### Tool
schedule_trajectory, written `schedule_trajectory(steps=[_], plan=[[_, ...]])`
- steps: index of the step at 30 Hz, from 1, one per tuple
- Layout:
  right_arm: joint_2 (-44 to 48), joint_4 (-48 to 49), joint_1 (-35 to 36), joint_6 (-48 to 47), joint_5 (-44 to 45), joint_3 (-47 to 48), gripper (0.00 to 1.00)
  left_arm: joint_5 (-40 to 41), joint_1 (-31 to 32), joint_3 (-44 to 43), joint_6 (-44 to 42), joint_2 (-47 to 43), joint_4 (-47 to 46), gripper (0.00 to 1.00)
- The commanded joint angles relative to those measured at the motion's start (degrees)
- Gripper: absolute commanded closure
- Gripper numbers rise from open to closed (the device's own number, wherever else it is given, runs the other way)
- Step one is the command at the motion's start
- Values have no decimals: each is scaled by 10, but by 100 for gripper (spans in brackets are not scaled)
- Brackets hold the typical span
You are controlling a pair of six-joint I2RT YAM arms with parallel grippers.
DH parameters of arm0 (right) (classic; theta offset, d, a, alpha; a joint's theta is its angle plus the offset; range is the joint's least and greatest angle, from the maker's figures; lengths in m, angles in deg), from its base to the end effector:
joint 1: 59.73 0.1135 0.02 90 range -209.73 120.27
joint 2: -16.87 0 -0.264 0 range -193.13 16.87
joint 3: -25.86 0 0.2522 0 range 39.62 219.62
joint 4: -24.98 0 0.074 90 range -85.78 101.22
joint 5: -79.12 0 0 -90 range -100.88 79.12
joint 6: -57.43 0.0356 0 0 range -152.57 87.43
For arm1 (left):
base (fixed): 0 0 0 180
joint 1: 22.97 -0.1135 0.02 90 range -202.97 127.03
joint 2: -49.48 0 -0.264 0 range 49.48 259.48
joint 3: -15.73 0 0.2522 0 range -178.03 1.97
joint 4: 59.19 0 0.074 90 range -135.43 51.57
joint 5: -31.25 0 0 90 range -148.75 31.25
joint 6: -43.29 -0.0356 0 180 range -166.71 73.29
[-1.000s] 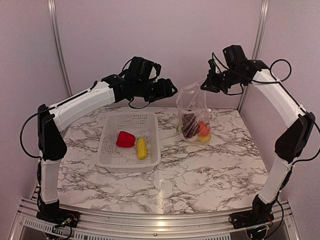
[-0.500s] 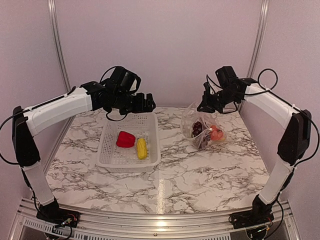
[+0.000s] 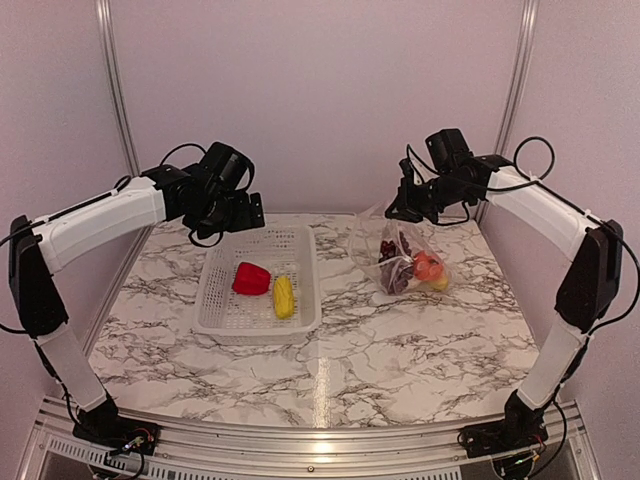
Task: Place the food in the zip-top bag and seal the zipper
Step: Pick up the fake fruit from the bin.
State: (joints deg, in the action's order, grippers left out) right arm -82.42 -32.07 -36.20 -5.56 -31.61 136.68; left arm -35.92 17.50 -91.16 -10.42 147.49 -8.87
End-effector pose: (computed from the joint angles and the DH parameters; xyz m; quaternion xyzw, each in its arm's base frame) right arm 0.3479 0.1652 0.3479 -0.0404 0.9121 0.3095 0.2656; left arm 0.3026 -0.2400 0.3432 -0.0487 0.8959 -0.1088 0.4280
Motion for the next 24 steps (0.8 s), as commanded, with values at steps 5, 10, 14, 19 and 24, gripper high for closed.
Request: schedule_trajectory(steps=[5, 10, 14, 19, 24], plan=[[7, 13, 6, 0, -15, 24, 100, -98, -21, 118, 8, 14, -75, 20], [6, 11, 5, -3, -19, 21, 100, -147, -21, 89, 13, 51, -63, 30], [8, 11, 6, -6, -19, 17, 100, -184, -21, 57, 20, 91, -45, 32], [8, 9, 4, -10, -20, 18, 100, -203, -20, 15, 30, 141, -22, 36], [5, 9, 1, -12, -25, 21, 100, -207, -20, -15, 35, 178, -13, 41]])
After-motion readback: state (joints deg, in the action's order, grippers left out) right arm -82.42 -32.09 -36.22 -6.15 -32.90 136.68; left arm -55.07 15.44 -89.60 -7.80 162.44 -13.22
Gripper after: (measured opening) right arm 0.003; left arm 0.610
